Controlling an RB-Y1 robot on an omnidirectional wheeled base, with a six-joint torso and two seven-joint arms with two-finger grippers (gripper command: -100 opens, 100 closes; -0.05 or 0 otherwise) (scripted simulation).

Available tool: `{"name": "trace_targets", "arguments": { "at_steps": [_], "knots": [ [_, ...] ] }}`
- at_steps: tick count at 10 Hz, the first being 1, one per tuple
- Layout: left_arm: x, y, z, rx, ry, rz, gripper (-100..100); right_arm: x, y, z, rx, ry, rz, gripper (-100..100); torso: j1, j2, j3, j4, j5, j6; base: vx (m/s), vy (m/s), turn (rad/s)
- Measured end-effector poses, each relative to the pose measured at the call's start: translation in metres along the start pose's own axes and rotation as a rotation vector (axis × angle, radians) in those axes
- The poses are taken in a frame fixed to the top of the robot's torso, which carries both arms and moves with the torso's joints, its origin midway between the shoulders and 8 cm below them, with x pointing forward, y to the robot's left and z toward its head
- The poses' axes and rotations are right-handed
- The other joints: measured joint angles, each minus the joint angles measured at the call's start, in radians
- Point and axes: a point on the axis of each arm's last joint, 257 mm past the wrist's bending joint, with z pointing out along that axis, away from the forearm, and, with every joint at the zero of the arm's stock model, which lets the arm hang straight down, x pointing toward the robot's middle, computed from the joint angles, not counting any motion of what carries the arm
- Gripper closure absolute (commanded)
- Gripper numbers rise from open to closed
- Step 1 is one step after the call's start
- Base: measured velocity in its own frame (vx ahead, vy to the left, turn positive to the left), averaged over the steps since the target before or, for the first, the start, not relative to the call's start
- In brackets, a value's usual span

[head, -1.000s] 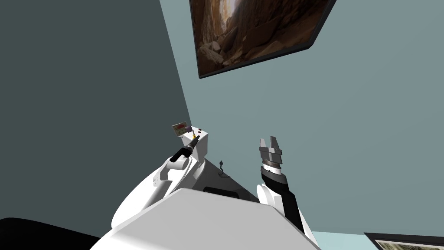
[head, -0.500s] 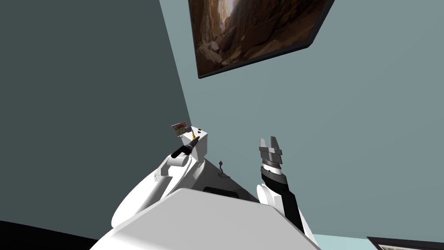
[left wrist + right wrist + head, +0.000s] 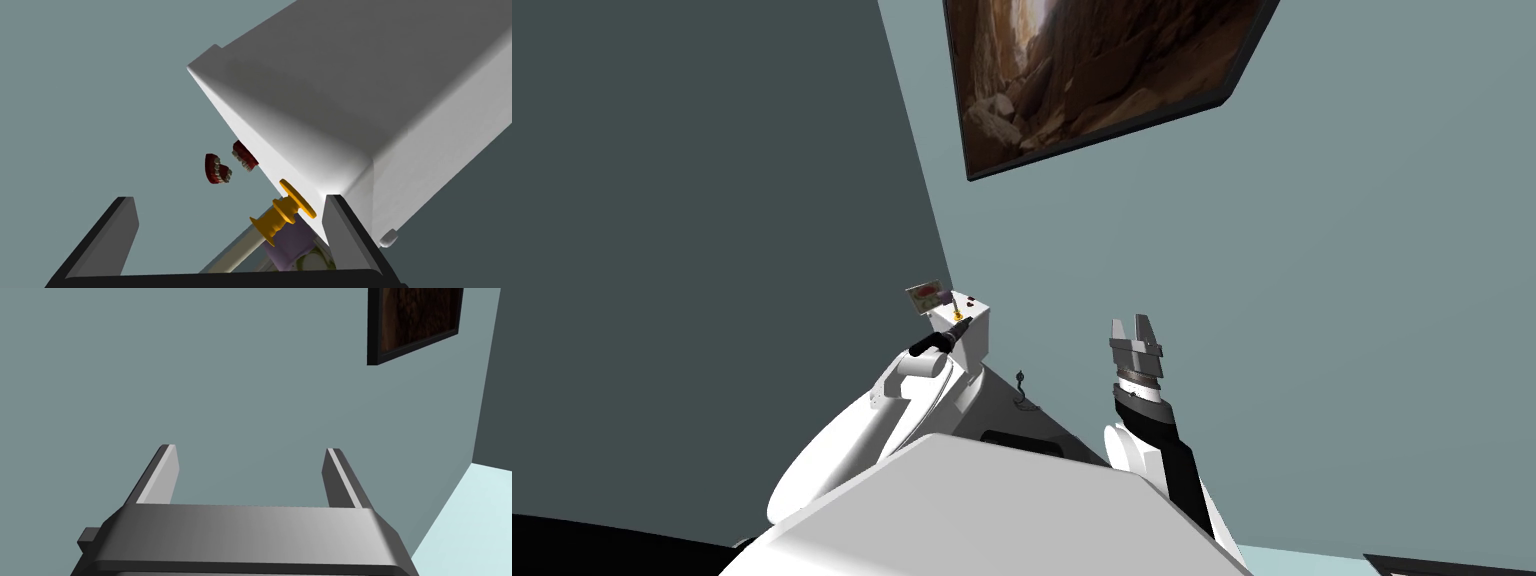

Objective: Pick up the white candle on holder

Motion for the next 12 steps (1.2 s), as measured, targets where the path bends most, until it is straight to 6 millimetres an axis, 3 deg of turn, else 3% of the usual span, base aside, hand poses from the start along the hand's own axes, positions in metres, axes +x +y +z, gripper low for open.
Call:
{"name": "trace_targets", "arguments": {
  "at_steps": [12],
  "knots": [
    [-0.011, 0.043, 0.009, -0.216, 0.138, 0.125, -100, 0.0, 0.0, 0.0, 0.0, 0.0, 0.0, 0, 0.001, 0.0, 0.0, 0.0, 0.0, 0.0, 0.013, -0.019, -0.001]
  ]
}}
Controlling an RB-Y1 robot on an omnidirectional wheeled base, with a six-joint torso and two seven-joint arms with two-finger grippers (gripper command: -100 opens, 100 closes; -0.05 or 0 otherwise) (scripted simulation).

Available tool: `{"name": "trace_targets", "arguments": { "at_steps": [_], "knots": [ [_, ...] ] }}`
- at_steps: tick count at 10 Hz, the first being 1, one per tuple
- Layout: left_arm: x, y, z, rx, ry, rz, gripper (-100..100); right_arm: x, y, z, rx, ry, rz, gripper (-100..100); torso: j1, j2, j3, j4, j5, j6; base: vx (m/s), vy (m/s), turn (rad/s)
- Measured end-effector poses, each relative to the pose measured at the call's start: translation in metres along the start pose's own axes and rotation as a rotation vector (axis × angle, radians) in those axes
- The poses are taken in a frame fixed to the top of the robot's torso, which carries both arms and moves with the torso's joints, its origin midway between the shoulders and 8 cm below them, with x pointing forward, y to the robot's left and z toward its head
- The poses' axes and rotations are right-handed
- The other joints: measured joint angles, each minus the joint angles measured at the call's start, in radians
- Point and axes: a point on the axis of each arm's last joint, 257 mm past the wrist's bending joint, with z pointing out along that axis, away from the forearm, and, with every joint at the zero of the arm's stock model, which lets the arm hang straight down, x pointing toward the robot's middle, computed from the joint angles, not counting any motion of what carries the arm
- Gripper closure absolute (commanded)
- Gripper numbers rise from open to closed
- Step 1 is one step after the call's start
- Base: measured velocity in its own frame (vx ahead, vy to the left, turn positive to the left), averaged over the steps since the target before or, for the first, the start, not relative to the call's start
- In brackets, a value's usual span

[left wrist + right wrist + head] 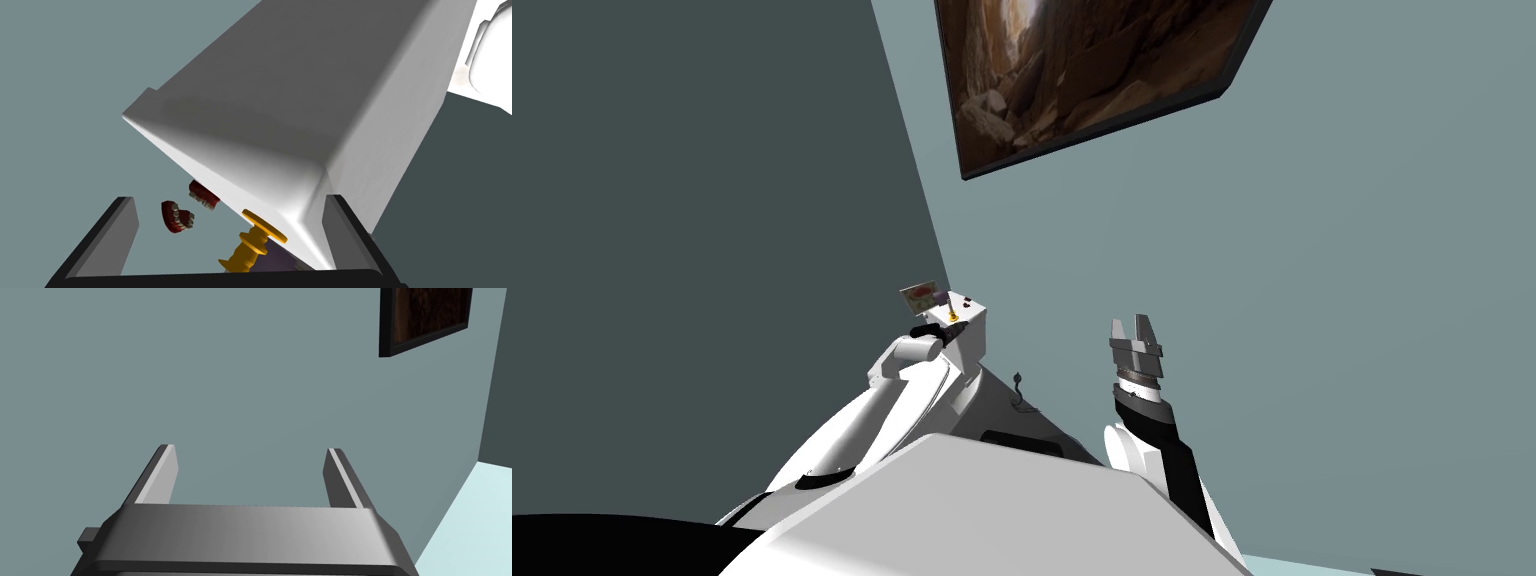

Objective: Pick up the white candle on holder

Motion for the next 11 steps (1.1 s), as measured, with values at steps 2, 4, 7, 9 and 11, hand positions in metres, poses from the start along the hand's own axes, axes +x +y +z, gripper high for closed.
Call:
{"name": "trace_targets", "arguments": {
  "at_steps": [2, 4, 7, 9, 11],
  "knots": [
    [-0.006, 0.005, 0.001, -0.032, 0.021, 0.027, -100, 0.0, 0.0, 0.0, 0.0, 0.0, 0.0, 0, 0.0, 0.0, 0.0, 0.0, 0.0, 0.0, 0.014, -0.012, -0.001],
    [-0.009, 0.012, 0.002, -0.061, 0.04, 0.046, -100, 0.0, 0.0, 0.0, 0.0, 0.0, 0.0, 0, 0.0, -0.001, 0.0, 0.0, 0.0, 0.0, 0.022, -0.014, -0.022],
    [-0.016, 0.017, -0.003, -0.104, 0.069, 0.076, -100, 0.0, 0.0, 0.0, 0.0, 0.0, 0.0, 0, 0.0, 0.0, 0.0, 0.0, 0.0, 0.0, 0.017, -0.007, -0.017],
    [-0.016, 0.025, -0.004, -0.139, 0.097, 0.091, -100, 0.0, 0.0, 0.0, 0.0, 0.0, 0.0, 0, 0.001, 0.0, 0.0, 0.0, 0.0, 0.0, 0.017, -0.004, -0.017],
    [-0.024, 0.03, -0.008, -0.17, 0.118, 0.116, -100, 0.0, 0.0, 0.0, 0.0, 0.0, 0.0, 0, 0.0, -0.001, 0.0, 0.0, 0.0, 0.0, 0.03, -0.005, -0.037]
  ]
}}
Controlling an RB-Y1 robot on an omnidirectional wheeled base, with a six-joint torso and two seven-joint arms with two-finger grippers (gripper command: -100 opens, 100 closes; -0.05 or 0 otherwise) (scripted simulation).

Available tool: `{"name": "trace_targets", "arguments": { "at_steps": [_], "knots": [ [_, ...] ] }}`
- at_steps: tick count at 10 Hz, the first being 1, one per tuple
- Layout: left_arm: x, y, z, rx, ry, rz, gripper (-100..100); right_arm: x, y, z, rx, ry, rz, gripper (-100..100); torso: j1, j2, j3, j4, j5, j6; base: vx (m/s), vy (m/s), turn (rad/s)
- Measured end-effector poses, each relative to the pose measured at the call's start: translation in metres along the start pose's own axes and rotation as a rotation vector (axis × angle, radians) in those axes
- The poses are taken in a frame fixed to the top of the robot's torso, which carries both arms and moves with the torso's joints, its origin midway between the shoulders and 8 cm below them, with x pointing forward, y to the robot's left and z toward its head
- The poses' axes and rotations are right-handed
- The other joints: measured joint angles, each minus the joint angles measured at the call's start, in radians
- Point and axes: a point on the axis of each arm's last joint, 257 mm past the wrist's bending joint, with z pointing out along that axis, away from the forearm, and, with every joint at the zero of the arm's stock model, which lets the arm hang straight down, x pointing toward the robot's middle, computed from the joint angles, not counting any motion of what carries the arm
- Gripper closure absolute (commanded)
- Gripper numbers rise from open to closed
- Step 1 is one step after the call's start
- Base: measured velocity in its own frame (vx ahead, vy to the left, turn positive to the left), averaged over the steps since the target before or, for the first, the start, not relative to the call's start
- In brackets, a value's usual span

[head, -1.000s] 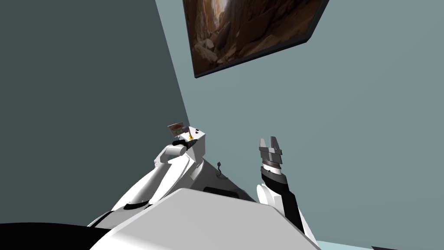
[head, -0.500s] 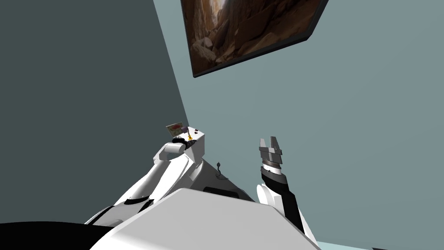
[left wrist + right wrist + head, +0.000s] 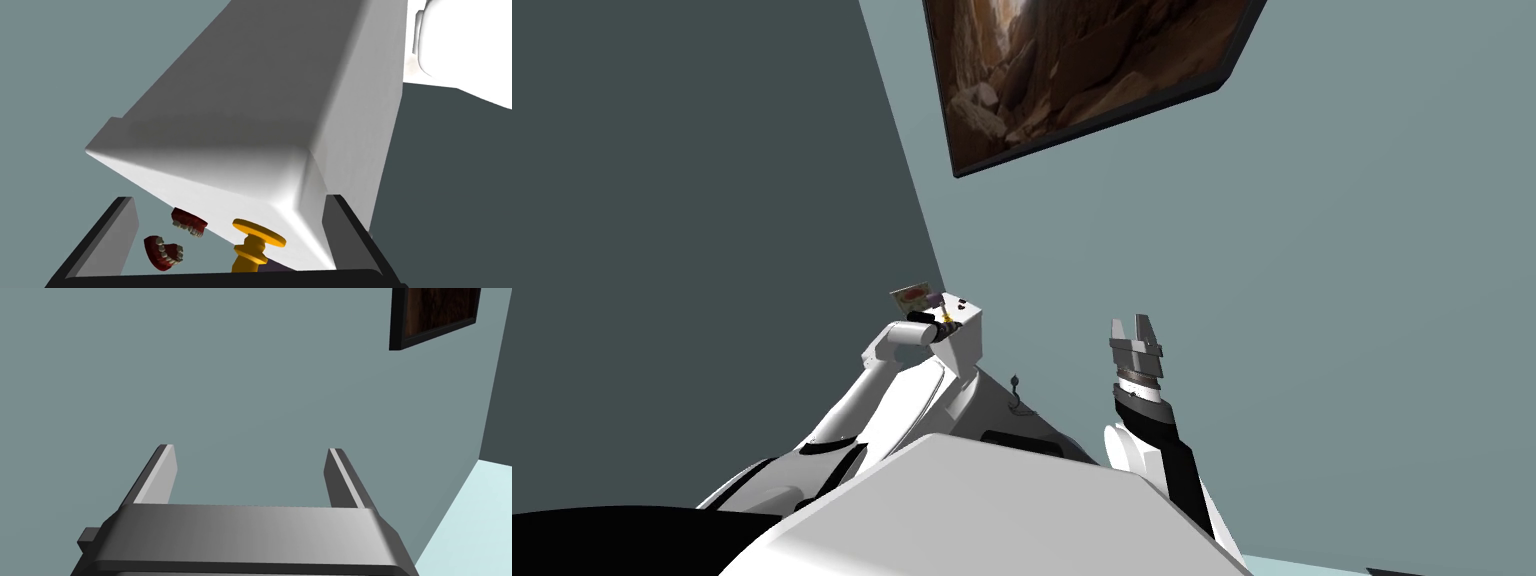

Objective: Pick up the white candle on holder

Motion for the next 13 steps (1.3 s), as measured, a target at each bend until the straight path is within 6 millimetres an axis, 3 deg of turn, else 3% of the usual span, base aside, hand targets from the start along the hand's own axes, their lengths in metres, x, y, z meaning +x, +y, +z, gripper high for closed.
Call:
{"name": "trace_targets", "arguments": {
  "at_steps": [13],
  "knots": [
    [-0.038, 0.039, -0.043, -0.191, 0.143, 0.143, -100, 0.0, 0.0, 0.0, 0.0, 0.0, 0.0, 0, 0.001, 0.0, 0.0, 0.0, 0.0, 0.0, 0.032, 0.009, -0.044]
  ]
}}
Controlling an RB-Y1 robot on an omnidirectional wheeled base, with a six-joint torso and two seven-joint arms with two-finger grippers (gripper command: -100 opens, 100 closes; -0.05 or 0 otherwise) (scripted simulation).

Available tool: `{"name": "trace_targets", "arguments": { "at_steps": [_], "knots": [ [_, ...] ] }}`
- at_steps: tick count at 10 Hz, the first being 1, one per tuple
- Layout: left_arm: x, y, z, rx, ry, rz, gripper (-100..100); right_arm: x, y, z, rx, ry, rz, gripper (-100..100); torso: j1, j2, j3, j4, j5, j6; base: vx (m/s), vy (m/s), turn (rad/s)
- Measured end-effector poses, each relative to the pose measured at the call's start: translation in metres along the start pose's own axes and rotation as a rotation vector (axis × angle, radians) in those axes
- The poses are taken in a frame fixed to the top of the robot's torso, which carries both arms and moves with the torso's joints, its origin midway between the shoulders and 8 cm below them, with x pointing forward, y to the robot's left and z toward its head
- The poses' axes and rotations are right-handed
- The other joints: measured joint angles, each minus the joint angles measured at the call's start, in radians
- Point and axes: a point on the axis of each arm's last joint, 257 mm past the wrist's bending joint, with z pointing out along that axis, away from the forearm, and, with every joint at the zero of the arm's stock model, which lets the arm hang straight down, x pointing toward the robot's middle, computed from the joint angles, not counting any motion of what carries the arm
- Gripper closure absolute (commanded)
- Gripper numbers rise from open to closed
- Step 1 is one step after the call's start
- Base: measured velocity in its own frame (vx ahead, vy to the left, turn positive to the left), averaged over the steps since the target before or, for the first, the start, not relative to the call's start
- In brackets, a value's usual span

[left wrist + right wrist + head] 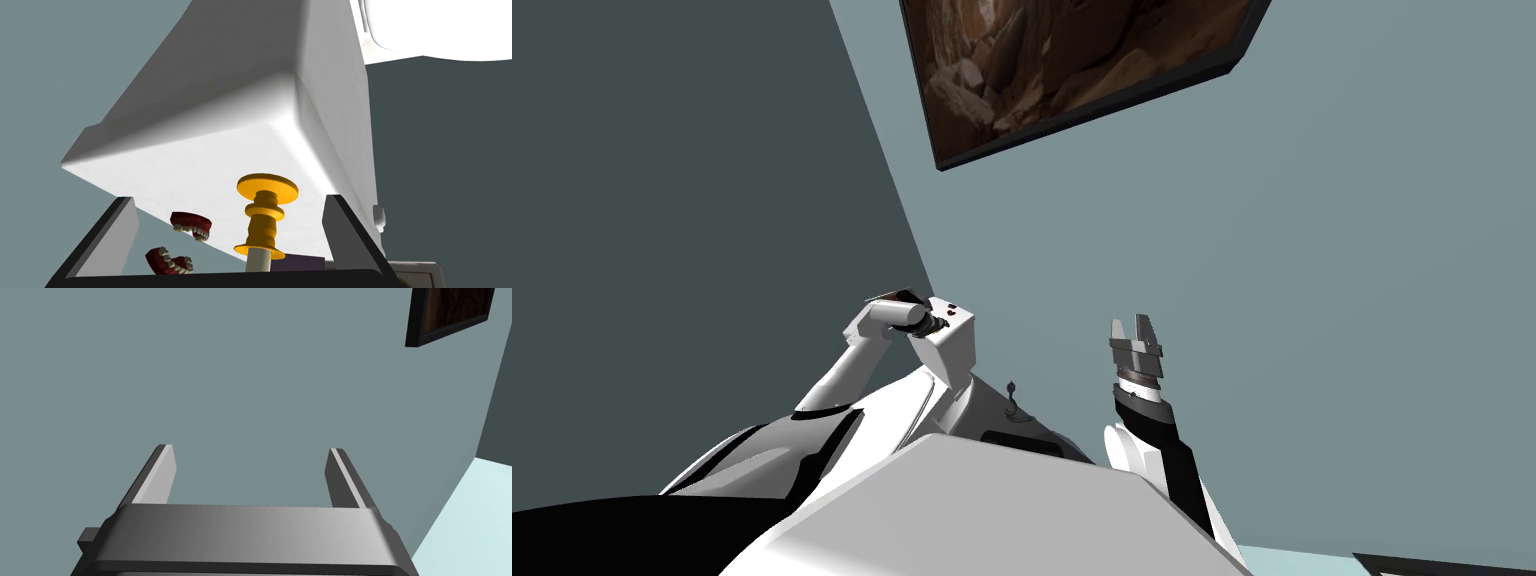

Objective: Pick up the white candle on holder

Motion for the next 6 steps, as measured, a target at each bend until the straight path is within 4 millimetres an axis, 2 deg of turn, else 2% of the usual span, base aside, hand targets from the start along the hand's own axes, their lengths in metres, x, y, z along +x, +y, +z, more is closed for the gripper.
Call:
{"name": "trace_targets", "arguments": {
  "at_steps": [6],
  "knots": [
    [-0.011, 0.022, -0.031, -0.072, 0.053, 0.054, -100, 0.0, 0.0, 0.0, 0.0, 0.0, 0.0, 0, 0.001, -0.001, 0.0, 0.0, 0.0, 0.0, 0.037, 0.029, -0.054]
  ]
}}
